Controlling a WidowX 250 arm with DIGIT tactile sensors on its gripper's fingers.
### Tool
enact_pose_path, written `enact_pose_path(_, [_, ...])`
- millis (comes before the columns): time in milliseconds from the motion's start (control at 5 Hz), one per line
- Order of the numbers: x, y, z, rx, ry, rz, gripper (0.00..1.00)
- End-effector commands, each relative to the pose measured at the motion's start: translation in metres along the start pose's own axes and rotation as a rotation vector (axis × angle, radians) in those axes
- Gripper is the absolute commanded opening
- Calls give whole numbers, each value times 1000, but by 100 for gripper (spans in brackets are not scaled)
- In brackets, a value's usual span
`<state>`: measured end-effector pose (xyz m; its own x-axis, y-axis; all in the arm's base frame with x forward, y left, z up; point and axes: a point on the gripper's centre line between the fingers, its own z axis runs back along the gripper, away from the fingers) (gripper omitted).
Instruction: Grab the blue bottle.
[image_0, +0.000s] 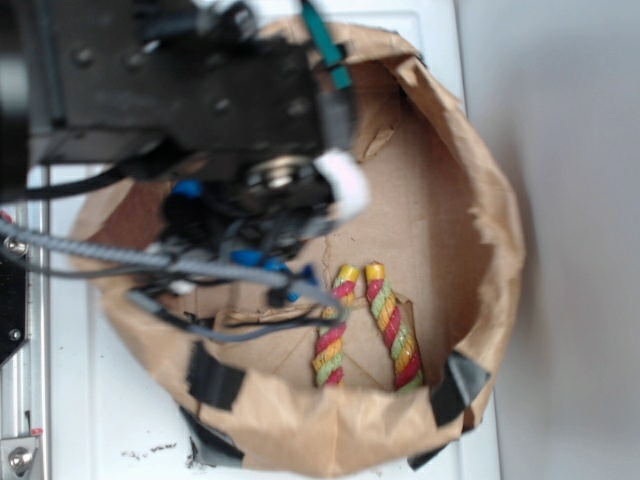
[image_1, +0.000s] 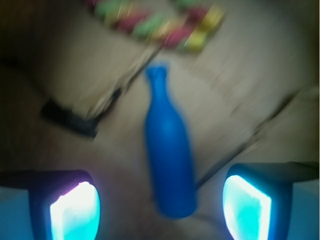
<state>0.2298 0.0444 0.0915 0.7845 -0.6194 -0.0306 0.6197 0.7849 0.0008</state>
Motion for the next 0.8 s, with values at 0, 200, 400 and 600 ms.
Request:
enact_pose_path(0, [0,3,13,49,-38,26,100])
enact_pose_path(200, [0,3,13,49,-38,26,100])
enact_pose_path(400, [0,3,13,49,-38,26,100])
enact_pose_path(600, [18,41,2,94,-53,69,100])
